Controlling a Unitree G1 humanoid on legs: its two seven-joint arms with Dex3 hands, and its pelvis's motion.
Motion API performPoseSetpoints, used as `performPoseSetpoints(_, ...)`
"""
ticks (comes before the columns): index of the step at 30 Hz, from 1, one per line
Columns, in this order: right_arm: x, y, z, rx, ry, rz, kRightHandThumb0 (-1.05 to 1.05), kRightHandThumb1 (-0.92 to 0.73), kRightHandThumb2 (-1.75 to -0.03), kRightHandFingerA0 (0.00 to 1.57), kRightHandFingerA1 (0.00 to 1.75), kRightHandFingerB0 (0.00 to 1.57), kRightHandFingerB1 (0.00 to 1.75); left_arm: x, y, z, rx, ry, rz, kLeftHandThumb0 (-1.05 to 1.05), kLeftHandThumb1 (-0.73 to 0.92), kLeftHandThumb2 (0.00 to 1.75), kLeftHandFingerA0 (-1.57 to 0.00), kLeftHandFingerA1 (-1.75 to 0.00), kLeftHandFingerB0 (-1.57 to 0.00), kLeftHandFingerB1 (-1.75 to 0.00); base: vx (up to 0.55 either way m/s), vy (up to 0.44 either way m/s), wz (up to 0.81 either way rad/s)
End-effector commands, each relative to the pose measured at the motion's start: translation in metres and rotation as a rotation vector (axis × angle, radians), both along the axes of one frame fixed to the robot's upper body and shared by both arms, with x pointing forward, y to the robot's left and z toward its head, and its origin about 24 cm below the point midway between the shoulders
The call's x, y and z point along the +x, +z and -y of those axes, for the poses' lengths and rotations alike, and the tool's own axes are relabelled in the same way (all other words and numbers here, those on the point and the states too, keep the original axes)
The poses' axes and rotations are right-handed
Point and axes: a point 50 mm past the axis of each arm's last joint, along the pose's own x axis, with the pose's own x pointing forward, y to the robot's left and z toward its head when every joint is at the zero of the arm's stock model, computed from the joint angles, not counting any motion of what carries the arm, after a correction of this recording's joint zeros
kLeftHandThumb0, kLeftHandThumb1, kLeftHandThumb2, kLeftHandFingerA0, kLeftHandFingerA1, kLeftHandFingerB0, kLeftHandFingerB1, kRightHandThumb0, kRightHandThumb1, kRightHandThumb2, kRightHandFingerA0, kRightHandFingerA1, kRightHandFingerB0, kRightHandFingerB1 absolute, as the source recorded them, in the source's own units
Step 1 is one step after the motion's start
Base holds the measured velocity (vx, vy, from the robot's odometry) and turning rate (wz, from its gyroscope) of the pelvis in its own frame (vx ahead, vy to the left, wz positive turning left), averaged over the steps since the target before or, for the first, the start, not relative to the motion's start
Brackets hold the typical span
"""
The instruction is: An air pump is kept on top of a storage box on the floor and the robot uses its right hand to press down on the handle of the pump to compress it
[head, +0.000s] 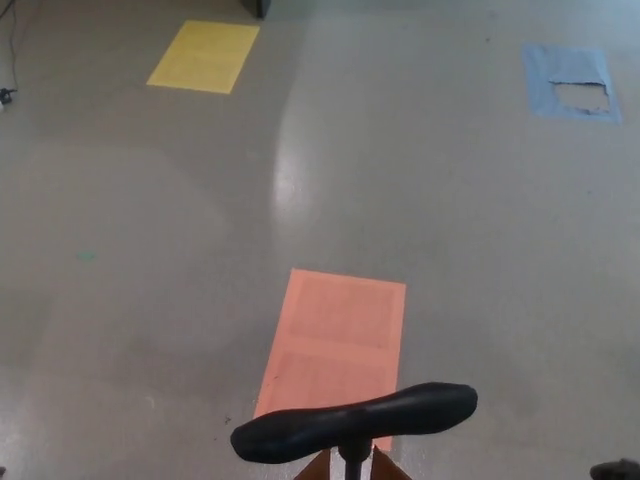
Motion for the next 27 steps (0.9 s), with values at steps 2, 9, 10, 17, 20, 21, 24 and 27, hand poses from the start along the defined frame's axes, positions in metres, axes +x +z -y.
performPoseSetpoints(2,-0.007,0.000,0.011,-0.030,-0.046,0.020,-0.62,-0.91,-0.67,0.22,0.34,0.17,0.28,-0.006,0.000,-0.005,-0.004,-0.040,-0.034,-0.53,0.74,0.63,-0.28,-0.33,-0.23,-0.30,0.00,0.000,0.00)
performPoseSetpoints(9,0.023,0.050,0.030,0.009,-0.461,0.682,-0.69,-0.88,-0.67,0.33,0.37,0.33,0.34,-0.007,0.001,-0.007,-0.004,-0.040,-0.023,-0.56,0.77,0.63,-0.26,-0.32,-0.21,-0.29,0.00,0.000,0.00)
performPoseSetpoints(10,0.024,0.055,0.030,0.028,-0.485,0.736,-0.69,-0.88,-0.67,0.33,0.37,0.33,0.34,-0.007,0.002,-0.008,-0.004,-0.039,-0.025,-0.56,0.77,0.63,-0.26,-0.32,-0.21,-0.29,0.00,0.000,0.00)
performPoseSetpoints(17,0.033,0.147,0.032,0.130,-0.453,1.390,-0.80,-0.92,-0.68,0.31,0.39,0.34,0.33,-0.005,0.002,-0.005,-0.013,-0.051,0.004,-0.58,0.79,0.64,-0.26,-0.33,-0.21,-0.29,0.00,0.000,0.00)
performPoseSetpoints(20,0.024,0.211,0.020,0.091,-0.287,1.617,-0.78,-0.92,-0.74,0.26,0.34,0.24,0.30,-0.002,0.005,-0.005,-0.004,-0.063,0.002,-0.59,0.79,0.64,-0.25,-0.32,-0.21,-0.29,0.00,0.000,0.00)
performPoseSetpoints(21,0.019,0.231,0.014,0.107,-0.230,1.680,-0.79,-0.92,-0.74,0.25,0.33,0.22,0.29,-0.001,0.005,-0.005,-0.002,-0.064,0.002,-0.59,0.79,0.64,-0.26,-0.32,-0.22,-0.29,0.00,0.000,0.00)
performPoseSetpoints(24,0.003,0.300,-0.007,0.117,-0.033,1.884,-0.79,-0.90,-0.69,0.28,0.30,0.22,0.28,0.002,0.008,-0.006,0.000,-0.055,0.013,-0.59,0.79,0.64,-0.26,-0.32,-0.23,-0.29,0.00,0.000,0.00)
performPoseSetpoints(27,-0.012,0.347,-0.027,0.154,0.155,1.976,-0.81,-0.88,-0.67,0.26,0.29,0.20,0.28,0.001,0.009,-0.007,0.003,-0.055,0.012,-0.58,0.78,0.63,-0.27,-0.33,-0.23,-0.29,0.00,0.000,0.00)
